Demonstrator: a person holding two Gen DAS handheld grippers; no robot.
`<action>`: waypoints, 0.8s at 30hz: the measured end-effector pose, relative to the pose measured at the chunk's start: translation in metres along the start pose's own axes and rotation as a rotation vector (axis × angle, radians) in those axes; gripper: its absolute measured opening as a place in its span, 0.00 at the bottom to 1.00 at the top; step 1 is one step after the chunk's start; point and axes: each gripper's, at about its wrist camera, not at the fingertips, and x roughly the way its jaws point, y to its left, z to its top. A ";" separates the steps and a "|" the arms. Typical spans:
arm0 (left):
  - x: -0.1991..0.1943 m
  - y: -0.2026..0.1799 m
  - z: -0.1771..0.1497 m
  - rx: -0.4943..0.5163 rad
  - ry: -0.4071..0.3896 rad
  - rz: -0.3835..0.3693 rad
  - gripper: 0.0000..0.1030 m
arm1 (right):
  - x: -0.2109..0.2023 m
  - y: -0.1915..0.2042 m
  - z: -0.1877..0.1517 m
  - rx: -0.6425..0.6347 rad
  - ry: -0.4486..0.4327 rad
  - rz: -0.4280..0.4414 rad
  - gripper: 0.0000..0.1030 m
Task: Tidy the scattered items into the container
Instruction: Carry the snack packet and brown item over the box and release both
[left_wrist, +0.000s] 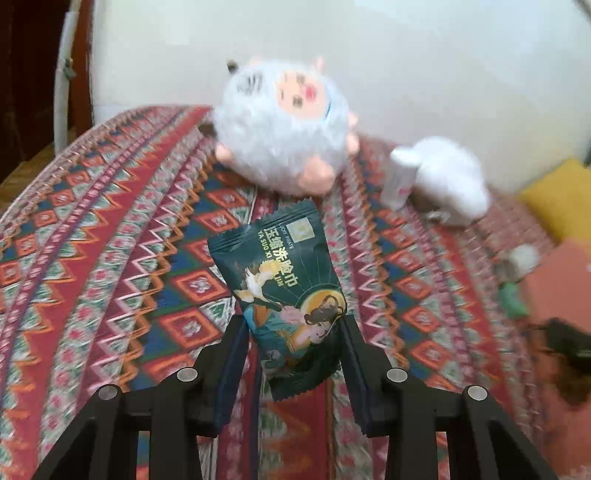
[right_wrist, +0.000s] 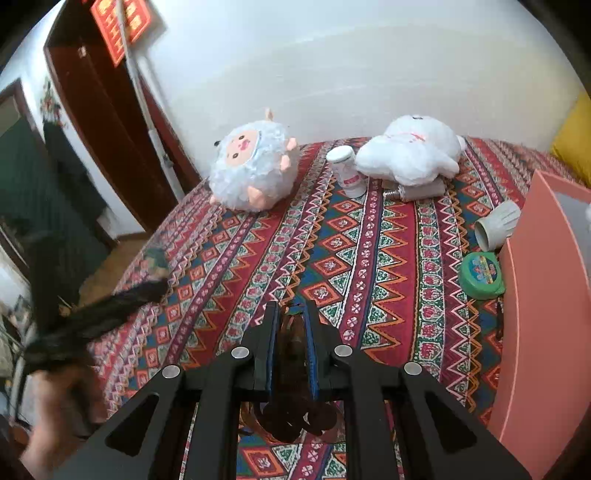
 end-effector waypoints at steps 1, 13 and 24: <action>-0.011 0.005 0.001 -0.003 -0.018 -0.019 0.41 | -0.002 0.004 -0.002 -0.008 -0.001 0.003 0.14; -0.085 -0.037 -0.012 0.094 -0.123 -0.142 0.41 | -0.080 0.061 -0.010 -0.167 -0.178 -0.011 0.14; -0.110 -0.120 -0.013 0.193 -0.147 -0.263 0.41 | -0.185 0.021 -0.003 -0.069 -0.369 -0.043 0.14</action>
